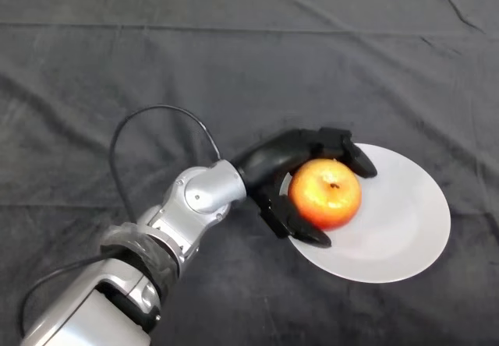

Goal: Move the apple to the plate

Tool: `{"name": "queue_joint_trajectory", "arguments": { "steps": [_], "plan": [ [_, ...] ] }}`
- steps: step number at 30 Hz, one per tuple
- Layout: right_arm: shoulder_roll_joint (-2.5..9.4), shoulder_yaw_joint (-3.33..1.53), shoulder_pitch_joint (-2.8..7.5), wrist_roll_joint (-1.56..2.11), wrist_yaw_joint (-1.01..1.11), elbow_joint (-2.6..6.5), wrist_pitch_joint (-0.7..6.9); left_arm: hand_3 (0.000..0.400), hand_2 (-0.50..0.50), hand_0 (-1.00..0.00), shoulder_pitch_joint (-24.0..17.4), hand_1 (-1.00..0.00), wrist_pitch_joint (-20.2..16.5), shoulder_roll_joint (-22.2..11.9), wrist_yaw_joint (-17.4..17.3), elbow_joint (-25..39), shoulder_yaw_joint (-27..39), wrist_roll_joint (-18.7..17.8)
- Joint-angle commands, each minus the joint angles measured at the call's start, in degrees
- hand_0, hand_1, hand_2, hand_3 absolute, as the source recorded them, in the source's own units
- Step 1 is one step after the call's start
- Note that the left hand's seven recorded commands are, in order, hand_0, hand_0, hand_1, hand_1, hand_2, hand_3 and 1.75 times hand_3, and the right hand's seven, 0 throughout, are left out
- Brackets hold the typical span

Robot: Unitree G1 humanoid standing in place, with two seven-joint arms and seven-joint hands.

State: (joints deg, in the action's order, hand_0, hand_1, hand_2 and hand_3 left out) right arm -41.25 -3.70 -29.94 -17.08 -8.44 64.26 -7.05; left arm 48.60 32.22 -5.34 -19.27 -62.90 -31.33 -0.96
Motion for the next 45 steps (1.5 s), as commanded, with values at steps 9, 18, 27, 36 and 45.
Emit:
{"name": "queue_joint_trajectory", "arguments": {
  "steps": [9,18,27,36,45],
  "plan": [
    [3.13,-1.61,4.5,-1.3,0.62,2.59,0.59,0.356,-0.06,-0.89,4.91,-0.77,-3.33,-0.21,0.5,2.06,-6.26,0.3],
    [3.13,-1.63,4.46,-1.32,0.6,2.67,0.54,0.121,0.13,-0.05,4.8,-0.3,-5.42,-0.87,0.61,2.32,-8.83,-0.36],
    [3.13,-1.64,4.43,-1.32,0.59,2.73,0.5,0.0,0.0,0.0,5.35,0.0,-7.05,-1.61,0.89,2.37,-9.0,-1.46],
    [3.13,-1.65,4.42,-1.33,0.58,2.76,0.47,0.0,0.0,0.0,6.41,0.0,-7.03,-3.34,1.35,2.05,-5.08,-3.78],
    [3.13,-1.65,4.42,-1.32,0.57,2.76,0.47,0.0,0.0,0.0,5.82,0.0,-5.69,-5.19,2.31,1.54,0.83,-6.76]
  ]
}}
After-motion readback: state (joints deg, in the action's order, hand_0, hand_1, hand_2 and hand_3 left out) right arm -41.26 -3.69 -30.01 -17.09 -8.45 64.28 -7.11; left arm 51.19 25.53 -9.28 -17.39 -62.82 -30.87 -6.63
